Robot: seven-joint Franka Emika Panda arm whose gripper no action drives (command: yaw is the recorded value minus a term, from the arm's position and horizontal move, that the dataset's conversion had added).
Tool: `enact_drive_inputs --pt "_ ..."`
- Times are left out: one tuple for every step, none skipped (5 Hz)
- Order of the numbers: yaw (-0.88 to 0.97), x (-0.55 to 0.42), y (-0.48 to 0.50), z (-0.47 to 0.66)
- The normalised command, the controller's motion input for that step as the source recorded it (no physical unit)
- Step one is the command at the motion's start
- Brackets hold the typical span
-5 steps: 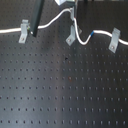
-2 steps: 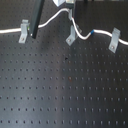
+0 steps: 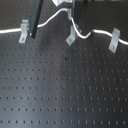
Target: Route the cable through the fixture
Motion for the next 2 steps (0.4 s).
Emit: enact_drive_inputs --pt "0.00 -0.071 -0.078 0.05" --pt "0.00 0.000 0.000 0.00"
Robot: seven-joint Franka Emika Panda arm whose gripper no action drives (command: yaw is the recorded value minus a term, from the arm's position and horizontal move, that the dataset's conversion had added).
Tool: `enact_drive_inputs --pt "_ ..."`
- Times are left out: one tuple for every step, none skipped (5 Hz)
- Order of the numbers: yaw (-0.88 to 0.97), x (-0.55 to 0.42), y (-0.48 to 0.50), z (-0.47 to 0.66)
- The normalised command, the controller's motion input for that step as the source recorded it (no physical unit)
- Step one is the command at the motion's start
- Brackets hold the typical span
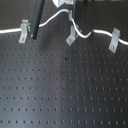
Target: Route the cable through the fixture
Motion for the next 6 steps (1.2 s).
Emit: enact_drive_inputs --pt "-0.07 -0.134 -0.171 0.00" --pt "-0.10 -0.280 -0.320 0.01" --pt "0.00 -0.082 -0.037 -0.01" --pt "0.02 -0.028 0.030 -0.03" --pt "0.05 -0.263 0.085 0.00" --pt "0.17 -0.326 0.211 0.00"
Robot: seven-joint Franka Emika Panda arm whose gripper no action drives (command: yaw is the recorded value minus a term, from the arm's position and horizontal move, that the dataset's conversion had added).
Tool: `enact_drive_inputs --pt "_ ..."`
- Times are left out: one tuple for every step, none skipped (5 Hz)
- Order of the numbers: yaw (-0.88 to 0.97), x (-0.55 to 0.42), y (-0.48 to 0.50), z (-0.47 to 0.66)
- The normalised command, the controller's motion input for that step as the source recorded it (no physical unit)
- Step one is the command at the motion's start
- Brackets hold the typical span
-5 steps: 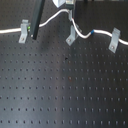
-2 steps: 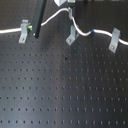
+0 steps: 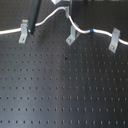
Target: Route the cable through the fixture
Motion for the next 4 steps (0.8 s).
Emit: enact_drive_inputs --pt "0.00 0.015 0.100 0.07" --pt "0.00 0.337 -0.093 0.27" --pt "0.05 0.183 -0.154 0.09" --pt "0.00 0.000 0.000 0.01"
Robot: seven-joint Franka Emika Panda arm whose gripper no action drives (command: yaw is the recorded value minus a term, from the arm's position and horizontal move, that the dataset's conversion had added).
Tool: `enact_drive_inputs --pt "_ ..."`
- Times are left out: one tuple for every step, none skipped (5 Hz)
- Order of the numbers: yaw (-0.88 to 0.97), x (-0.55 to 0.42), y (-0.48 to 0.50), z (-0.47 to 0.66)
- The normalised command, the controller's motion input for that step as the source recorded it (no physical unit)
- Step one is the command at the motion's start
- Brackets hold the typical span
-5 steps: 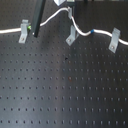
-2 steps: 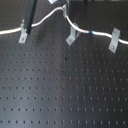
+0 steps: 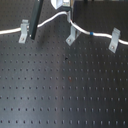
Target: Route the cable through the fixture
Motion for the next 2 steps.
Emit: enact_drive_inputs --pt "-0.05 -0.006 0.013 0.35" --pt "0.00 -0.008 0.010 0.00"
